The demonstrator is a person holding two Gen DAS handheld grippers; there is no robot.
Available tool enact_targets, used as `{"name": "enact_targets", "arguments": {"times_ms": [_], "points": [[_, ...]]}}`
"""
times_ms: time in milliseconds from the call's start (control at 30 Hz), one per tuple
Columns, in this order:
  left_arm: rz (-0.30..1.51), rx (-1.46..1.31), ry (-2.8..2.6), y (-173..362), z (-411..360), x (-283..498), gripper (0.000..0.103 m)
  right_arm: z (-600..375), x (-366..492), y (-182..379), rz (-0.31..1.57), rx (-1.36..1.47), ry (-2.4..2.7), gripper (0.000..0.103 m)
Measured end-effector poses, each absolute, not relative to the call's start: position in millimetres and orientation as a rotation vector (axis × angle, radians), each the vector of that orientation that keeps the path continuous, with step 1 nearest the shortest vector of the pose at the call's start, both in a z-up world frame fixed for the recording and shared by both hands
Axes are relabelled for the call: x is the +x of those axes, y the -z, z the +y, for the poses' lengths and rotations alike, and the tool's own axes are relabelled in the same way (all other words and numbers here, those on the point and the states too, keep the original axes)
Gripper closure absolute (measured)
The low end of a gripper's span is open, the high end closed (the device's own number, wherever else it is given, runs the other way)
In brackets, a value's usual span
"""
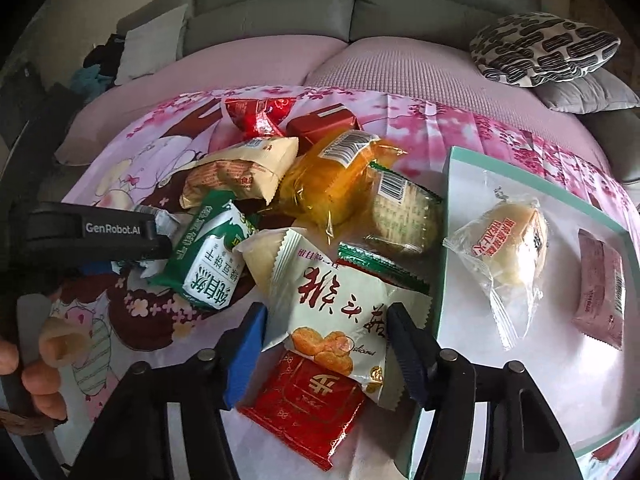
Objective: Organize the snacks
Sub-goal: 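Grasp the mint-green packet with the left gripper while the right grasps the white cookie packet, then carry both packets into the tray and open both grippers to release them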
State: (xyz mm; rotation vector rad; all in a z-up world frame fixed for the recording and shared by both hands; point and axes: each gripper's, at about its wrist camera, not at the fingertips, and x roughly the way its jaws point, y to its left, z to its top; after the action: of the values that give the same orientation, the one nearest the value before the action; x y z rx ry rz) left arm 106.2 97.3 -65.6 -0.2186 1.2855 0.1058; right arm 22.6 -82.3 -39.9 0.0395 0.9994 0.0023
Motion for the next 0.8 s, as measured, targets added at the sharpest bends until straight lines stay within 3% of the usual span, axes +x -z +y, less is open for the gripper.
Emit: {"name": "enact_targets", "arguments": {"times_ms": [500, 800], "points": [[1.174, -0.257, -0.099, 27, 104, 97, 0.048, -86, 7, 6, 0.908, 0.072, -0.017, 0.041], [1.088, -0.208, -0.021, -1, 69, 87, 0.048, -124, -5, -14, 0.867, 0.138, 0.058, 0.041]]}}
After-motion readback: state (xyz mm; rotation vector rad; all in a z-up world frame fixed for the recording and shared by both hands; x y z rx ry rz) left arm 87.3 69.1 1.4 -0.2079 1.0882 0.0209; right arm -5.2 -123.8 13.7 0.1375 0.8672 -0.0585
